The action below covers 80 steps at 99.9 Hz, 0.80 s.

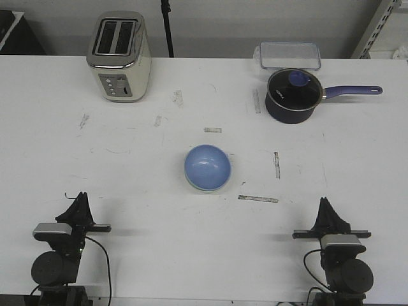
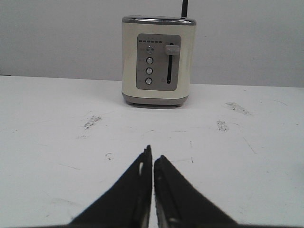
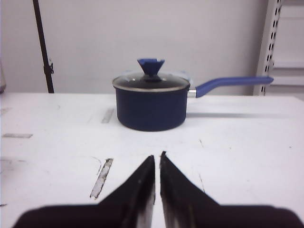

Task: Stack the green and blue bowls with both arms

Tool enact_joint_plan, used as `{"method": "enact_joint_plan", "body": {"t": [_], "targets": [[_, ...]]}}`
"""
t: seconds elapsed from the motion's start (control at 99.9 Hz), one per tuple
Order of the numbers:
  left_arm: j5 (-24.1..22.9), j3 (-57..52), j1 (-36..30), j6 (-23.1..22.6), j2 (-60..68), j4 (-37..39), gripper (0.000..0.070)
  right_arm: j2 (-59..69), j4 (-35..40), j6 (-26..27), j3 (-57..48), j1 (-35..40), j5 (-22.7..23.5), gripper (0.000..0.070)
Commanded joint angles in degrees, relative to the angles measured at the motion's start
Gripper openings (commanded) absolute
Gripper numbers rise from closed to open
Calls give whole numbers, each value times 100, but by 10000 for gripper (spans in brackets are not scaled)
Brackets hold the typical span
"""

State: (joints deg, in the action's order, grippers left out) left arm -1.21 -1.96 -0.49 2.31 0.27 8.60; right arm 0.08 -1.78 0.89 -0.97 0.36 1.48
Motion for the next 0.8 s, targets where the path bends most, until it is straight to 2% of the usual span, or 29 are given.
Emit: {"method": "enact_joint_plan", "body": {"t": [0.0,0.791], "targets": [[-7,129,11,15,-9,72,1,-2,-68,90,26,7,-2,11],[-7,129,11,13,-9,46,1,-2,11,118,26,7,0,11]]}}
